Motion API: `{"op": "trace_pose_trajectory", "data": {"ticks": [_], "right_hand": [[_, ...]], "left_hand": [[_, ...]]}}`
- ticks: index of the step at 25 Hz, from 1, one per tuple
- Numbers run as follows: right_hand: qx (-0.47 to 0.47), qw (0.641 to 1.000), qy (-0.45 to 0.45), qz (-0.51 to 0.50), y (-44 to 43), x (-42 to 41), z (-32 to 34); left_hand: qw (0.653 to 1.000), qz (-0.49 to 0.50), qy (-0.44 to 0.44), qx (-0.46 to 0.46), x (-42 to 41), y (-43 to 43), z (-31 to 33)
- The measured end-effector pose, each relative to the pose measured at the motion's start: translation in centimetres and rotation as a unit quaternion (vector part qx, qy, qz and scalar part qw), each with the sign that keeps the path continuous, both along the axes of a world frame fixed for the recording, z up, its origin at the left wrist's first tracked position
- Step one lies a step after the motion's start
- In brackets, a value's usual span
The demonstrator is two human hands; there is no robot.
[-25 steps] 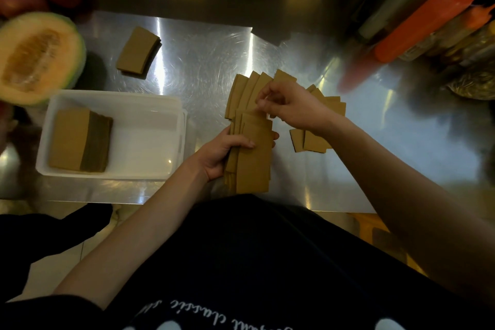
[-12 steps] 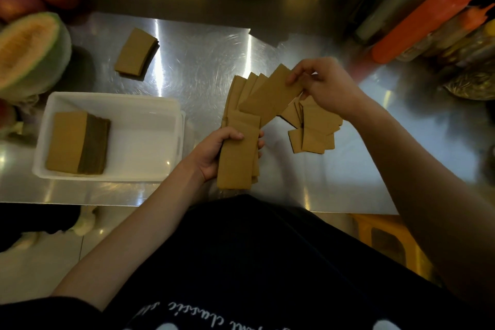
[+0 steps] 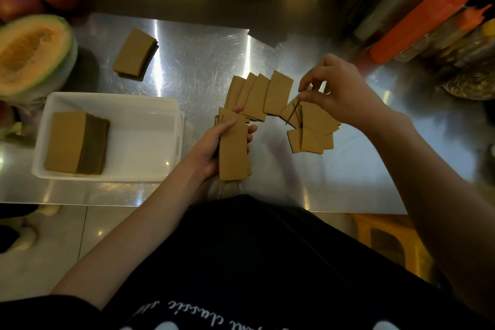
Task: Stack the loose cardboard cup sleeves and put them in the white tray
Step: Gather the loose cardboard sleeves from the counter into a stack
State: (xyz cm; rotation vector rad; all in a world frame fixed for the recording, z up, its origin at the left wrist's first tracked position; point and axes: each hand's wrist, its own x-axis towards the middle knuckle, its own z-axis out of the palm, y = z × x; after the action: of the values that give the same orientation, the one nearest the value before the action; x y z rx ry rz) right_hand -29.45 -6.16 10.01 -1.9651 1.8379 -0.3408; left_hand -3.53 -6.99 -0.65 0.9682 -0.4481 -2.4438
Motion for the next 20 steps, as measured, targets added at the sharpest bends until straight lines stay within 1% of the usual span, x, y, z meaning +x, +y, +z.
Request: {"op": "trace_pose_trajectory", "data": {"ticks": [2,4,6,8,12,15,17,19,20], "right_hand": [[0.003,1.000,-0.004,0.012,-0.1,0.4,0.1],[0.036,0.999,-0.019,0.034,-0.4,1.4,0.5],[0.069,0.994,-0.057,0.059,-0.7,3.1,0.4],[0.085,0.993,-0.065,0.055,-0.8,4.9,-0.4],[0.086,0.993,-0.083,0.021,-0.1,7.8,-2.7],[0.050,0.992,-0.115,0.008,0.6,8.5,-3.8],[0.011,0.986,-0.152,-0.061,1.1,7.7,-4.2],[-0.013,0.966,-0.190,-0.175,1.5,5.6,-5.1],[-0.009,0.953,-0.194,-0.230,1.8,4.1,-5.9]], "left_hand": [[1.000,0.002,-0.012,0.002,0.1,0.0,0.0],[1.000,-0.002,-0.024,-0.003,-0.1,0.2,0.3],[0.999,-0.018,-0.042,-0.025,-0.5,0.2,0.4],[0.998,-0.045,-0.039,-0.030,-0.7,0.4,0.6],[0.993,-0.114,0.020,0.007,-0.6,0.9,0.6],[0.992,-0.125,0.011,0.007,-0.8,1.3,0.6],[0.993,-0.113,0.009,0.016,-0.7,1.2,0.3],[0.996,-0.077,0.035,0.032,-0.5,1.0,-0.1],[0.996,-0.058,0.041,0.046,-0.4,1.0,0.1]]}}
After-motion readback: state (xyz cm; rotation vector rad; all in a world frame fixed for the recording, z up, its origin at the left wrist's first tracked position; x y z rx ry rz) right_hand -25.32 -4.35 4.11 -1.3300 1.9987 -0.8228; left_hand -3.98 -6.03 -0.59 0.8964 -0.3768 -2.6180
